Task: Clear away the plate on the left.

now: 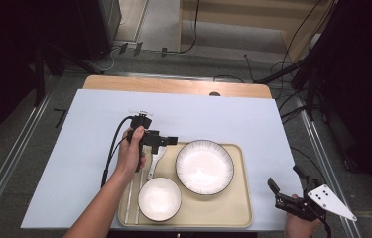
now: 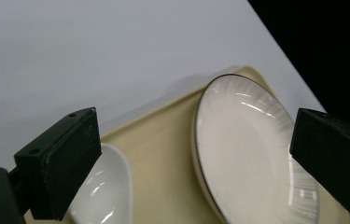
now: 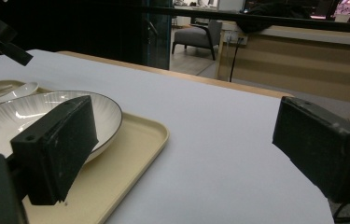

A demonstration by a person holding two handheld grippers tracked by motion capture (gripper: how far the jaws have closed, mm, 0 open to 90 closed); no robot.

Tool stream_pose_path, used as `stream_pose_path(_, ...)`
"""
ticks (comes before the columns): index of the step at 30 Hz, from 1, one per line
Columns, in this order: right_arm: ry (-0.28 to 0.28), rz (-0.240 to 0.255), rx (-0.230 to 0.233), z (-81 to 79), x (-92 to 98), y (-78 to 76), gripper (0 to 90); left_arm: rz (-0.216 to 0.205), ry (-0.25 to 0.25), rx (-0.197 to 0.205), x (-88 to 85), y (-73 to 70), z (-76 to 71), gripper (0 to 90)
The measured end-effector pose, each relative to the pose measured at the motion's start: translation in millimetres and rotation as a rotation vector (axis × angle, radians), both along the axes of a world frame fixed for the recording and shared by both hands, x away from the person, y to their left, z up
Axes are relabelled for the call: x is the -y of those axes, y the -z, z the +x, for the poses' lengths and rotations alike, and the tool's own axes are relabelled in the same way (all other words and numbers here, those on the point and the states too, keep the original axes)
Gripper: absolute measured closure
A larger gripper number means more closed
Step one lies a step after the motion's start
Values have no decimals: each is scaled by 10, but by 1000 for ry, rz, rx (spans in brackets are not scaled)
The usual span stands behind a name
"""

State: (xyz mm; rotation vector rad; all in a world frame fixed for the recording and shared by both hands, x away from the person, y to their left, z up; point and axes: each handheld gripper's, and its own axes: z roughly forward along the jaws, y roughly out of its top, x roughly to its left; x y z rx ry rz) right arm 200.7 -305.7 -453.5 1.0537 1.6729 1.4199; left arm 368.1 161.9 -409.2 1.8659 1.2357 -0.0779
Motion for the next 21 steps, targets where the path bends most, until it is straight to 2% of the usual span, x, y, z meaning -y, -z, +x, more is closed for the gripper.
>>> stream_pose_path(4, -1, -1, -1, 4, -5, 3, 65, 36, -28, 47, -59, -18, -74, 0)
stream_pose_path(7, -1, 4, -4, 11, -8, 6, 65, 71, -51, 106, -105, -22, -129, 0)
stream_pose_path(12, -7, -1, -6, 18, -29, 8, 65, 98, -74, 130, -184, -11, -199, 0)
stream_pose_path(18, -10, -3, -6, 17, -41, 9, 65, 103, -110, 164, -295, 2, -293, 0)
stream_pose_path(21, -10, -3, -6, 17, -41, 8, 65, 94, -117, 205, -367, 5, -364, 0)
